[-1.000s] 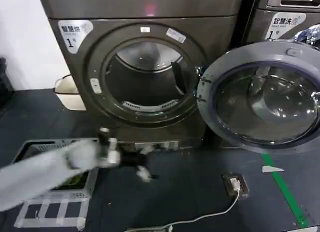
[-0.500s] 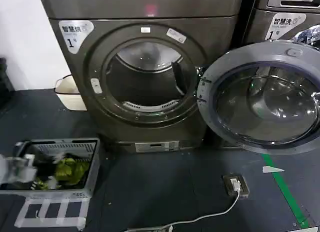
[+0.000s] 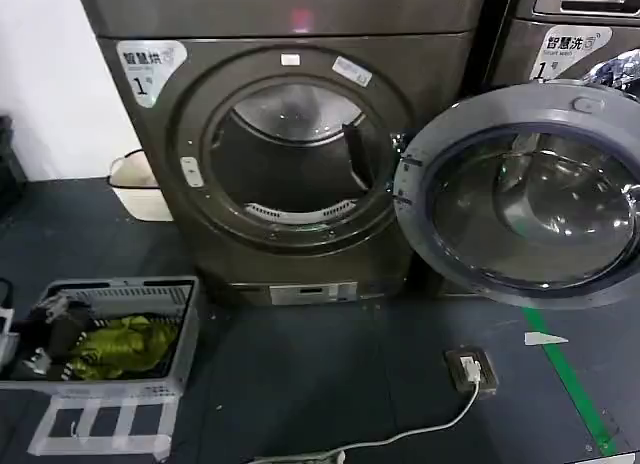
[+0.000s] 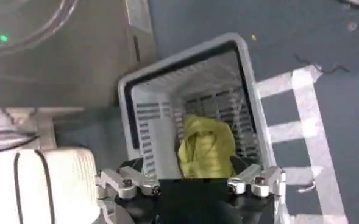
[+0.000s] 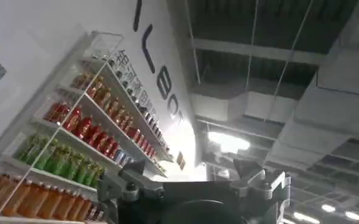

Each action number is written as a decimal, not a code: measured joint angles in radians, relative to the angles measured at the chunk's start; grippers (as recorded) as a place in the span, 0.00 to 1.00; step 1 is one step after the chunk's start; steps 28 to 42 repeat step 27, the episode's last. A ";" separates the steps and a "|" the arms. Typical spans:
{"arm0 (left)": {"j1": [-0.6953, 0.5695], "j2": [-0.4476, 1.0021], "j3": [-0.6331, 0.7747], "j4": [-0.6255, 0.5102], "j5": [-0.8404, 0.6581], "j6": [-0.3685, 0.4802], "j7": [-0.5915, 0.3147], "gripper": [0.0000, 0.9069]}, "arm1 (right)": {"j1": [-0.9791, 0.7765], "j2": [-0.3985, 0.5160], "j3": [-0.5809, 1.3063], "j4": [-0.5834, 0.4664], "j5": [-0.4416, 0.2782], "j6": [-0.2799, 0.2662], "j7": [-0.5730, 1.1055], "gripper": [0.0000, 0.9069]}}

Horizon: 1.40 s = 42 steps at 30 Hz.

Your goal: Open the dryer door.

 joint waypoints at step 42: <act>0.000 -0.010 -0.021 0.024 0.018 -0.037 0.008 1.00 | -0.026 0.009 0.027 0.022 0.006 0.002 -0.007 1.00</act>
